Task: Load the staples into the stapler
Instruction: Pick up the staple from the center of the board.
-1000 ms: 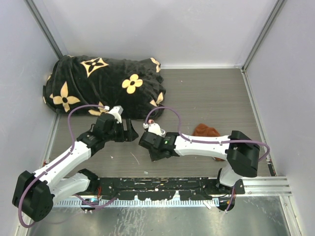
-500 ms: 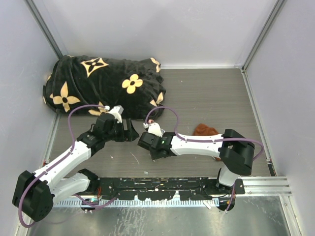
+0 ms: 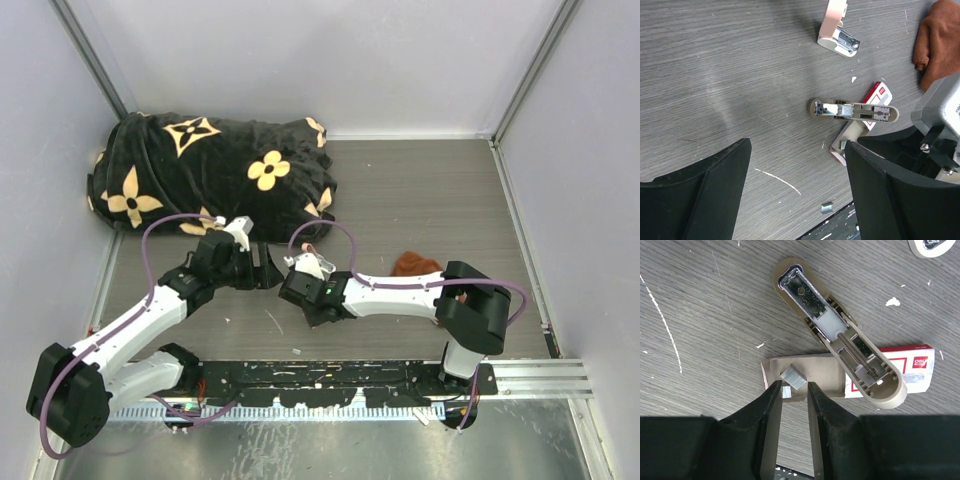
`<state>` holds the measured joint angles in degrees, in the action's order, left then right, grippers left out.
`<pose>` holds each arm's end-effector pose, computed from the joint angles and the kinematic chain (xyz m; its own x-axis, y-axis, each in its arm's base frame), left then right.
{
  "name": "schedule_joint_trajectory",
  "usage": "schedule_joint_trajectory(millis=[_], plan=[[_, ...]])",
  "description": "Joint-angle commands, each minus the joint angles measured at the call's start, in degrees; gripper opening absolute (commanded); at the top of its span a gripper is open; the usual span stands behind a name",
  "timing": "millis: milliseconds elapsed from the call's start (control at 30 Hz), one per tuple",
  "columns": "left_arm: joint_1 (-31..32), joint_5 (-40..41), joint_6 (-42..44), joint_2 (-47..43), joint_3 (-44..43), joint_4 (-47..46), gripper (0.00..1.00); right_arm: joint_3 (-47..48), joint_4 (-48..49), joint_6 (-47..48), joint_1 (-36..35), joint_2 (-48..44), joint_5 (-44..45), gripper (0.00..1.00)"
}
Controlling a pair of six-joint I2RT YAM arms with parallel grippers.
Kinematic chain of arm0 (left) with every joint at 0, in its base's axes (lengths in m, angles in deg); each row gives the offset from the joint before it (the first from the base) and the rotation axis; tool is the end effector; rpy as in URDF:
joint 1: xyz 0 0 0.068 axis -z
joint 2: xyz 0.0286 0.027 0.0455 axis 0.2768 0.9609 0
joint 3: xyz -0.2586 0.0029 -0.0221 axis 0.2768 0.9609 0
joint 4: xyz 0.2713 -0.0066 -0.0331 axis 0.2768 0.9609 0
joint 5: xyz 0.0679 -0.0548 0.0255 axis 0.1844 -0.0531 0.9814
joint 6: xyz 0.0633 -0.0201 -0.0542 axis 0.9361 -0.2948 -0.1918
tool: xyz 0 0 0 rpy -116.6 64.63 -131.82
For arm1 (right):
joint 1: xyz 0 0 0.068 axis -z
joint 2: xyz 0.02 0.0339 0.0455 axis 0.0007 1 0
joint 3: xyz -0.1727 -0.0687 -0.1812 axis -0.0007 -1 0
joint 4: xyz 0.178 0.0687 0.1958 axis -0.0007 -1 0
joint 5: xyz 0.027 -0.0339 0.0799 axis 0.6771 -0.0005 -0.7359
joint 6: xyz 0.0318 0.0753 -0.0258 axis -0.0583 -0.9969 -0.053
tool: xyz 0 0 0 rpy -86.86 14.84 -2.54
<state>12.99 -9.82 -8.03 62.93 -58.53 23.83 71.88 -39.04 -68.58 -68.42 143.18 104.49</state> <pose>0.2208 -0.1395 0.1785 -0.7865 -0.1365 -0.6023 0.2395 0.8315 -0.5013 0.1507 0.3138 0.1217 -0.7656 -0.4243 -0.4836 -0.4745 0.8800 -0.0208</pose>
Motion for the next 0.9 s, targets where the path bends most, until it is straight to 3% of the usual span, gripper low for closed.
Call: schedule_joint_trajectory(millis=[0,233,500,867], plan=[[-0.4,-1.8,-0.2,0.2,0.1,-2.1,0.77,-0.6,1.4,1.5,0.2,-2.3,-0.5,0.34],[-0.4,0.1,-1.5,0.0,0.6,-1.5,0.77,-3.4,5.5,4.4,-3.7,-9.6,-5.7,0.37],[-0.5,2.1,-4.1,-1.1,1.5,-1.9,0.78,-3.3,11.6,5.7,-10.0,-6.5,-5.9,0.42],[-1.1,3.2,-4.7,-2.6,2.5,-0.5,0.8,-1.0,12.5,10.4,-13.9,-0.3,-4.0,0.5]])
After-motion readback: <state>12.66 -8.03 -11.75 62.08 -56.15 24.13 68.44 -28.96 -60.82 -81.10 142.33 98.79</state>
